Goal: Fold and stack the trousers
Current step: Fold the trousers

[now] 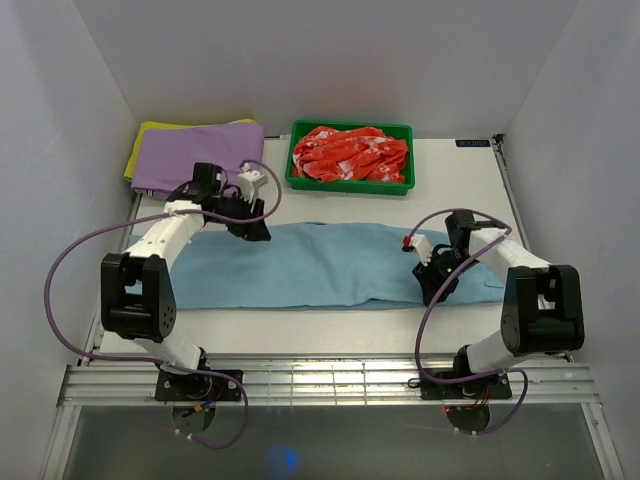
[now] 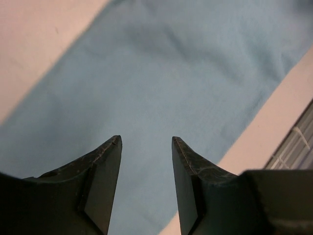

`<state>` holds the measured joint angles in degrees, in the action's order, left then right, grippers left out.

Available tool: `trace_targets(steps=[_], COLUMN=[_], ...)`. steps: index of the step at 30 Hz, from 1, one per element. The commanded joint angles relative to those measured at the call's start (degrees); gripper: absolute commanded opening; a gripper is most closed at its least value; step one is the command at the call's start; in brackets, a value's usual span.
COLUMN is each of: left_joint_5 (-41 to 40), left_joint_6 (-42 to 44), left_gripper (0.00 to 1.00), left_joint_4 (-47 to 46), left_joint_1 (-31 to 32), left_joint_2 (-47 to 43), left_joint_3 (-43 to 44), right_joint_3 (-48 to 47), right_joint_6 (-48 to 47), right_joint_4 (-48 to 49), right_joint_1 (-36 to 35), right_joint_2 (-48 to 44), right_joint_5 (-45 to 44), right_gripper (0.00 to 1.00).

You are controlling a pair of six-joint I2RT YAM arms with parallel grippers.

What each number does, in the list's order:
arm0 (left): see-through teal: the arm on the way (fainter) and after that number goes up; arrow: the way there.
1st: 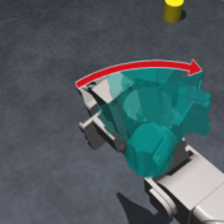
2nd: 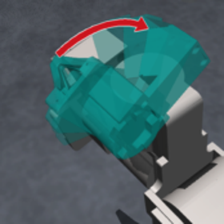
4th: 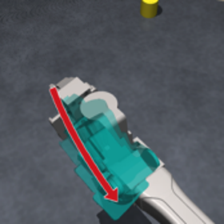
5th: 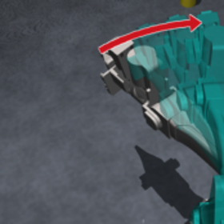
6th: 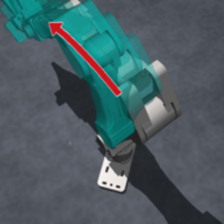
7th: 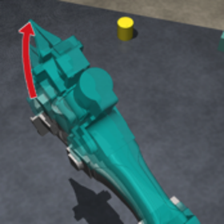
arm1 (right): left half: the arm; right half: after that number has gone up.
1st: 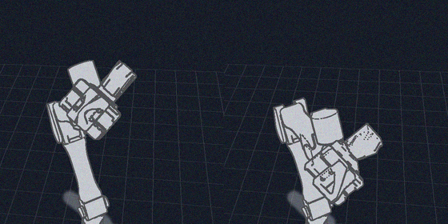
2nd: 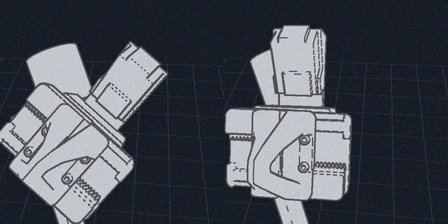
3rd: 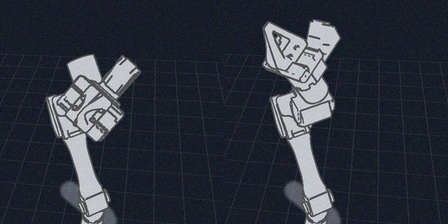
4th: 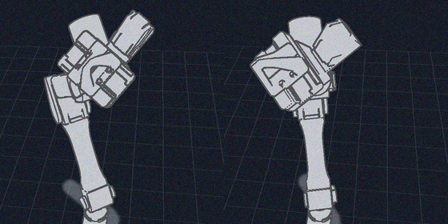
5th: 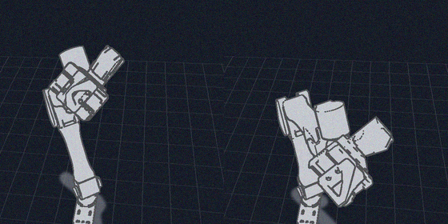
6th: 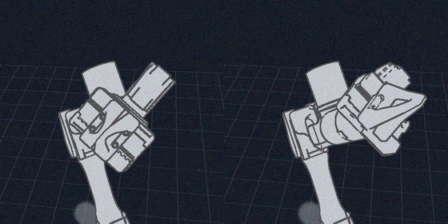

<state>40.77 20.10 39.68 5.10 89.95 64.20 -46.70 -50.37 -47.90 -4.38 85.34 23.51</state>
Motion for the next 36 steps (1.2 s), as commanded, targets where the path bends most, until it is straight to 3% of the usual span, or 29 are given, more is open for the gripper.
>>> trace_targets(steps=[1,2,6,10,16,20,22,24,26,31,36], left_joint_5=[-2.71,-2.89,-2.98,-3.25,-4.39,-5.71,-5.62,-5.70,-6.93,-15.01,-29.77], left_joint_6=[-3.04,-3.48,-5.42,-6.65,-7.88,-7.01,-6.13,-5.07,-3.23,2.39,13.64], left_gripper=[0.56,0.57,0.59,0.62,0.61,0.51,0.29,0.11,0.00,0.00,0.00], left_joint_4=[-7.33,-7.95,-12.86,-15.51,-18.94,-19.03,-18.94,-19.20,-20.86,-28.86,-38.26], left_joint_1=[5.25,6.31,11.85,18.17,24.15,26.01,26.62,27.06,27.94,32.15,38.22], left_joint_2=[3.99,5.57,15.04,23.06,32.55,35.63,35.82,34.42,32.40,21.95,17.01], left_joint_3=[8.20,9.96,18.74,25.69,32.55,33.97,33.80,31.96,28.02,15.71,1.40], right_joint_3=[-9.41,-12.07,-21.05,-25.28,-34.68,-35.39,-36.09,-36.88,-37.41,-37.15,-34.43], right_joint_6=[-2.46,-1.41,7.45,17.04,24.00,27.25,28.83,29.45,30.15,31.64,33.76], right_joint_4=[-3.16,-3.60,3.56,13.43,16.42,20.65,21.35,21.18,21.18,21.71,23.20], right_joint_1=[-0.28,-0.28,-0.28,-0.36,-0.54,-0.72,-0.72,-0.80,-0.89,-1.86,-3.96], right_joint_2=[-0.70,-0.96,-0.71,3.77,16.34,20.64,21.88,23.29,23.64,23.12,21.45], right_joint_5=[2.12,3.81,12.33,13.58,14.28,14.46,15.07,15.86,16.04,17.27,16.49], right_gripper=[0.45,0.53,0.66,0.67,0.59,0.59,0.57,0.56,0.56,0.54,0.49])
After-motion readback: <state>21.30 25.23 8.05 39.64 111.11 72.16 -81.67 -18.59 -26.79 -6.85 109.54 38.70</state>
